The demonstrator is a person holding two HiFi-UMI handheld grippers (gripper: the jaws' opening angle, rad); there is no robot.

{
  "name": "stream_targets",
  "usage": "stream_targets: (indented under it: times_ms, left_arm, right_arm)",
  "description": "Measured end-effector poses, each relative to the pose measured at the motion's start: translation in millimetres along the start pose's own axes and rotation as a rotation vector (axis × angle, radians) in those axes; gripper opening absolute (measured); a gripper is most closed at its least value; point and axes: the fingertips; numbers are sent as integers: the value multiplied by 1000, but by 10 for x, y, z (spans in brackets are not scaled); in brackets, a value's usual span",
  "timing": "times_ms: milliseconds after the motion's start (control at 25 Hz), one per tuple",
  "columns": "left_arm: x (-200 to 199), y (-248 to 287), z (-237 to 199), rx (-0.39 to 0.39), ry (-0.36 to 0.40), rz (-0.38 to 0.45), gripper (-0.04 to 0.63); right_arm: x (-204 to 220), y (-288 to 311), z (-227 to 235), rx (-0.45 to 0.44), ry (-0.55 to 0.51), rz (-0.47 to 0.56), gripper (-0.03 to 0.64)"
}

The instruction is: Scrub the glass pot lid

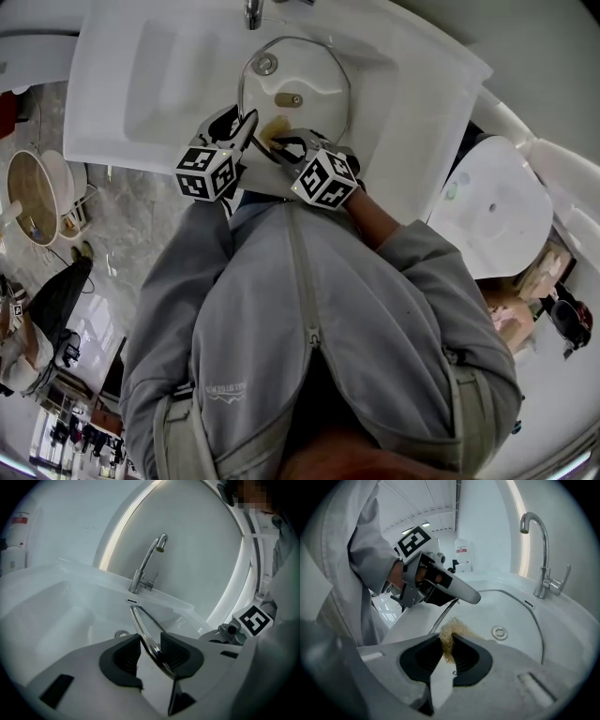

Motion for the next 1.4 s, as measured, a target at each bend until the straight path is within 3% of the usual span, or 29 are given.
stream_targets:
  times_ms: [200,360,640,960,1200,1400]
  left_arm:
    - [-6,-11,30,0,10,23,129]
    - [-12,-10,45,-11,23,26,129]
    - [-3,-17,131,-31,61,18,129]
    - [-7,-15,140,-67,95,-4,129]
    - [-19,1,149,-86,109,-15,129]
    - [-13,-7,144,-99,123,-21,129]
  right_arm:
    - [117,-137,-168,-87,29,20,48]
    - [77,-201,-109,-85,0,44,48]
    - [-16,-413,461,65,11,107,48]
    - [170,-481,1341,296,7,68,48]
    - [281,-388,1818,378,-55,16,48]
    - [343,-212,1959,345,-98,-17,48]
Point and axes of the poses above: the fingertips, and each gripper's own axes: y forward along the fingers, z to its right, x out of its underside, and after that the axes turned 15 degrees about -y, right-handed
